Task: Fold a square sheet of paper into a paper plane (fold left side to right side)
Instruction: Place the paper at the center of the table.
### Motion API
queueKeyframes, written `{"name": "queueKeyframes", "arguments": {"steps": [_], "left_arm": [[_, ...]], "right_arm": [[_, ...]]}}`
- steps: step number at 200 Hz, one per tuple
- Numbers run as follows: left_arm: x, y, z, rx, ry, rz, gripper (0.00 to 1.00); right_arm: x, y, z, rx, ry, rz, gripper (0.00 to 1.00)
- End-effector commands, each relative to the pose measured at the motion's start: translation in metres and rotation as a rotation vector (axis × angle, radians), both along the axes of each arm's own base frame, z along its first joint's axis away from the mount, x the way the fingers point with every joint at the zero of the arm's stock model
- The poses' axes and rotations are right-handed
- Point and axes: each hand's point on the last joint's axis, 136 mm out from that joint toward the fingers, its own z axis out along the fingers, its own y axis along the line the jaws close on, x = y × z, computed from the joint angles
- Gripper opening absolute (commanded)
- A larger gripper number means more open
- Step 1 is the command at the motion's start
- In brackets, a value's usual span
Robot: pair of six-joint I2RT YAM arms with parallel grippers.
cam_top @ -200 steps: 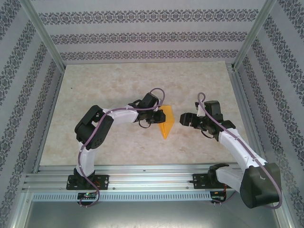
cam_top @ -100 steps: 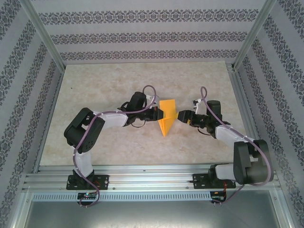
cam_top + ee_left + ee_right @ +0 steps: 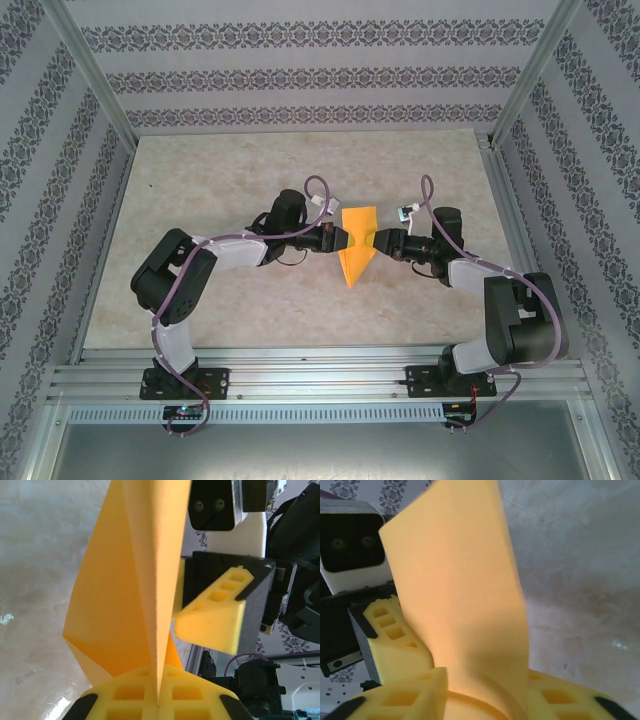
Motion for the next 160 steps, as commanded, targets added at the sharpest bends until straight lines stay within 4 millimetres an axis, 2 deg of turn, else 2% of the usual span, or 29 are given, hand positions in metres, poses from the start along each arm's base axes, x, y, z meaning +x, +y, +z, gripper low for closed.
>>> {"name": "queueKeyframes", "arguments": {"steps": [1, 14, 25, 49, 79, 93, 110, 131, 160], "left_arm": [[0.004, 0.001, 0.022, -0.057, -0.070, -0.010, 0.09], [0.006, 0.003, 0.024, -0.060, -0.070, -0.002, 0.14], [0.009, 0.007, 0.026, -0.058, -0.070, 0.012, 0.28], [0.021, 0.029, 0.035, -0.039, -0.091, 0.076, 0.53], [0.037, 0.080, 0.047, 0.065, -0.148, 0.212, 0.68], [0.038, 0.104, 0.048, 0.136, -0.175, 0.274, 0.70], [0.028, 0.120, 0.052, 0.187, -0.199, 0.301, 0.70], [0.011, 0.123, 0.049, 0.193, -0.182, 0.282, 0.67], [-0.011, 0.113, 0.036, 0.213, -0.163, 0.234, 0.63]], "right_arm": [[-0.001, 0.004, 0.017, 0.032, -0.064, 0.029, 0.21], [-0.001, 0.004, 0.016, 0.021, -0.058, 0.018, 0.09], [0.000, 0.003, 0.016, 0.013, -0.056, 0.010, 0.00], [0.000, 0.003, 0.017, -0.030, -0.049, -0.011, 0.00], [-0.002, 0.007, 0.018, -0.102, -0.028, -0.035, 0.00], [-0.002, 0.010, 0.016, -0.136, -0.005, -0.055, 0.00], [-0.001, 0.011, 0.012, -0.196, 0.021, -0.103, 0.00], [0.002, 0.015, 0.005, -0.258, 0.052, -0.149, 0.00], [0.007, 0.024, -0.014, -0.237, 0.114, -0.177, 0.00]]}}
